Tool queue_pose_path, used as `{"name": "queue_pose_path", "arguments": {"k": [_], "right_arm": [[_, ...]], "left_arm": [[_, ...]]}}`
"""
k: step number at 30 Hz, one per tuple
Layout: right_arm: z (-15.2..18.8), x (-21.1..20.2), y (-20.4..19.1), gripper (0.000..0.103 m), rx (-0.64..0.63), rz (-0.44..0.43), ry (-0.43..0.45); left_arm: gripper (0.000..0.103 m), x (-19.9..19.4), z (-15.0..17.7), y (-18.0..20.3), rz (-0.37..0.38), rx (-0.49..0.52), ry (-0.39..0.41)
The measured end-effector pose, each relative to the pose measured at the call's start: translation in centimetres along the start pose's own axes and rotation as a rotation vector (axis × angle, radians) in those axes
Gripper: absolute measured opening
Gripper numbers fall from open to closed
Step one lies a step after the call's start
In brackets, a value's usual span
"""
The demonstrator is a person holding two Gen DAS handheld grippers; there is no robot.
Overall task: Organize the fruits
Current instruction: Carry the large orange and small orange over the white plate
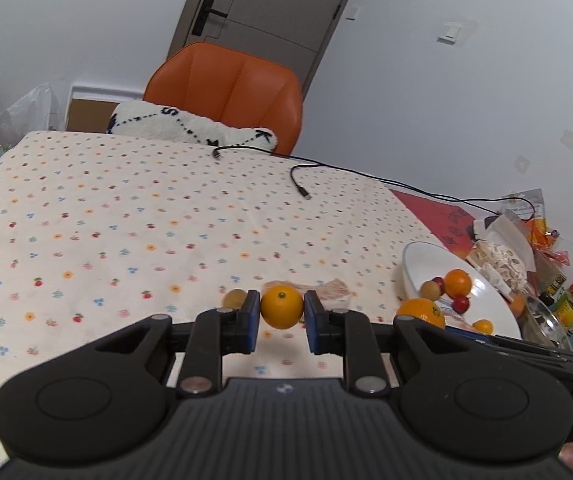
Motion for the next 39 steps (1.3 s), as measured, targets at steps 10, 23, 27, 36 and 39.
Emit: {"name": "queue_pose_path", "arguments": {"k": [10,23,27,36,39], "right_arm": [[-0.3,-2.7,2.0,0.034,0.013,0.043,0.038],[-0.8,-5.8,5.9,0.034,0.048,0.119,0.077],[-0.7,-6.6,7.0,0.034,0.06,0.141,0.084],[-0.7,-8.1,9.5,0.034,0.089,0.185,0.104],[-0.7,-8.3,10.5,0.034,0.101,0.202,0.107]], "left_arm": [[0.022,0.3,0.1,3.0,0.039,0.032,0.003],[0.022,1.7,0.5,7.7,0.106,0.078,-0.009],[0.022,2.1,0.7,8.8,0.122,0.086,-0.015],[0.022,2.8,0.9,10.9,0.148,0.112,-0.023],[0.022,3.1,0.9,11.5,0.152,0.117,-0.026]]}}
Point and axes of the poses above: each gripper's, at about its wrist camera, not at the fingertips, and x roughly the way its jaws point, y to its right, z to its underside, the point moved 9 cm from there along x, roughly the way its jaws point, and after that the axes turned 2 degrees about -z, right-handed, at the moved point
